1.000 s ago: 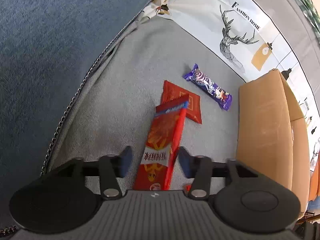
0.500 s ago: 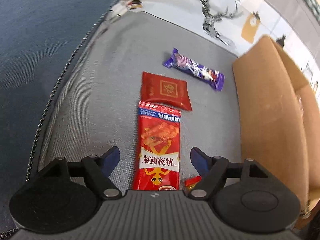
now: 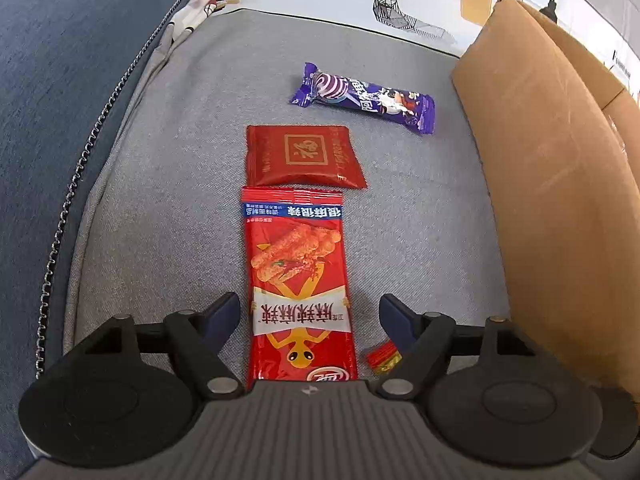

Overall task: Organize snacks
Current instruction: 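Lift the red snack pack with the left tool while the right tool lifts the gold bar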

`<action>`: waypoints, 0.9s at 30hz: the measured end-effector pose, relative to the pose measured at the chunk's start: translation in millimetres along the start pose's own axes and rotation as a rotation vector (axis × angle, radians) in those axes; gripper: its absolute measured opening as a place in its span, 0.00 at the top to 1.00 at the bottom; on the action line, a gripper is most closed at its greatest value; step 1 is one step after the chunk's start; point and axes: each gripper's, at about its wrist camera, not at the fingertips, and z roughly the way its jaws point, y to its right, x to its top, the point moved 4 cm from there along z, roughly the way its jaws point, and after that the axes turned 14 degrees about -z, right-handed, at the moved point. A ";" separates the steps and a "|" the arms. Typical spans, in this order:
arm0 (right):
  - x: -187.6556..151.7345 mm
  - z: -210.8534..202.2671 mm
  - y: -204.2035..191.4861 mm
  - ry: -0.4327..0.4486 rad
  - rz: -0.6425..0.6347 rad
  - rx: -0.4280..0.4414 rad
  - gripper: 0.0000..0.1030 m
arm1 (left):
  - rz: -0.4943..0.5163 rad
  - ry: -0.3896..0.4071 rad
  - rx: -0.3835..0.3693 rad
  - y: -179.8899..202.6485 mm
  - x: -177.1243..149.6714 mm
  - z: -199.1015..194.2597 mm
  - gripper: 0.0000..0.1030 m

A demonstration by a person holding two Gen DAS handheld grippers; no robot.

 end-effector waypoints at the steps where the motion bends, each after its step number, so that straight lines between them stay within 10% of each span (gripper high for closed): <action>1: -0.2 -0.6 -0.4 0.002 -0.003 -0.003 0.80 | 0.009 0.007 0.012 -0.2 -0.1 -0.4 0.36; 5: -0.1 -4.2 0.3 0.020 -0.007 -0.016 0.82 | 0.006 0.027 0.018 -4.9 2.7 -3.4 0.50; 27: 5.7 -17.6 1.7 0.083 0.000 -0.045 0.82 | -0.120 0.070 -0.059 -18.9 13.1 -21.4 0.51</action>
